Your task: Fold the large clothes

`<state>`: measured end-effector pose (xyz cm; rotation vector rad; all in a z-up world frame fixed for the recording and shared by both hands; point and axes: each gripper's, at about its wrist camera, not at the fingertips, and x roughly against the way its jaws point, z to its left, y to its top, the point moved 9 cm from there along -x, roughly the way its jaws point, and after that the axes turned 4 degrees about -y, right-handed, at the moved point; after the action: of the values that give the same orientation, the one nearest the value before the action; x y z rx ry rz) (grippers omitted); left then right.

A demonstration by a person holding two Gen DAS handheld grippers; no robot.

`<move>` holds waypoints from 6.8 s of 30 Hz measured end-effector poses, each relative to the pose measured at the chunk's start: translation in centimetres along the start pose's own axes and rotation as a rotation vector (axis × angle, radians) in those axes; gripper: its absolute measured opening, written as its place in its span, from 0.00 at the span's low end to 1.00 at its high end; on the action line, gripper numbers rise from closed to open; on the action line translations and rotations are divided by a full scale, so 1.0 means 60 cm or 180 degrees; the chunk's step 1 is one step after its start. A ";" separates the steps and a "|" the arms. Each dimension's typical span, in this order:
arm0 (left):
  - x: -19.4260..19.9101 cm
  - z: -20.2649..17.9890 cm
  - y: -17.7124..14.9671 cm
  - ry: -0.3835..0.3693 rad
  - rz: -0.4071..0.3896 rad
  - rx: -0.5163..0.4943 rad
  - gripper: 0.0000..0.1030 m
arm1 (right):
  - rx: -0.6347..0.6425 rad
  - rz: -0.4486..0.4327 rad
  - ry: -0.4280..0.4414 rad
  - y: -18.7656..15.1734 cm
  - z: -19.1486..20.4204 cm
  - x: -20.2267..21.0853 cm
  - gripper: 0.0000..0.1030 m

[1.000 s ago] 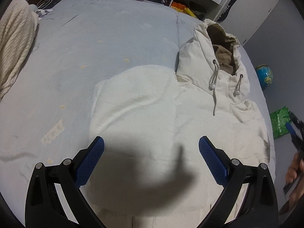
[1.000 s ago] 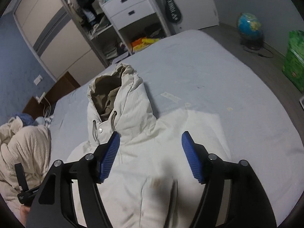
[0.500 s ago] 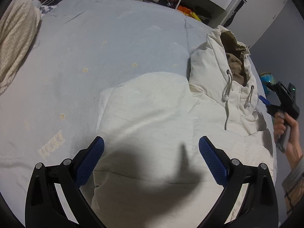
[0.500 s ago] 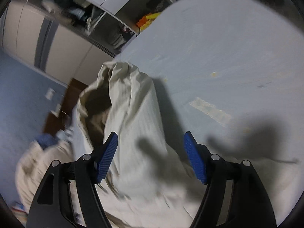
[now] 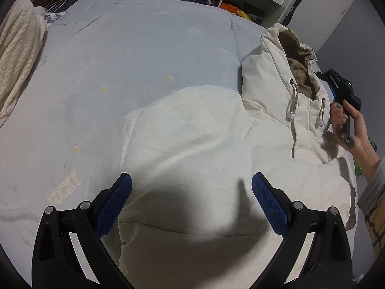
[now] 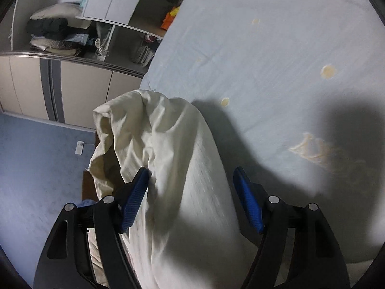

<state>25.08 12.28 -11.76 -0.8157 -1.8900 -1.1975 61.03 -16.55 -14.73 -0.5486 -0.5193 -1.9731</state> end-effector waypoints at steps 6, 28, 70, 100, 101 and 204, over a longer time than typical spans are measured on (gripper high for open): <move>0.001 0.001 -0.002 0.0096 0.0001 -0.0101 0.93 | 0.0294 0.0039 -0.0025 -0.013 0.029 -0.019 0.44; 0.031 -0.025 0.008 0.0011 -0.0085 -0.0147 0.93 | 0.1451 -0.0125 -0.0213 -0.118 0.148 0.112 0.20; 0.146 -0.037 0.092 -0.1517 -0.0735 0.0747 0.93 | 0.3079 -0.0213 -0.0656 -0.486 0.005 0.317 0.20; 0.091 -0.196 0.015 -0.2579 0.0470 0.0462 0.23 | 0.2615 -0.0350 -0.1208 -0.527 -0.048 0.460 0.55; 0.090 -0.196 0.014 -0.2573 0.0468 0.0484 0.22 | 0.2396 -0.0263 -0.1128 -0.529 -0.051 0.462 0.58; -0.006 -0.209 -0.063 -0.2433 0.0938 0.0932 0.90 | 0.0631 0.0262 -0.0413 -0.508 -0.018 0.385 0.22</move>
<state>25.30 -0.71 -10.14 -1.4560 -2.3417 -0.4201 23.98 -20.52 -6.07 -0.5658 -0.7525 -1.7919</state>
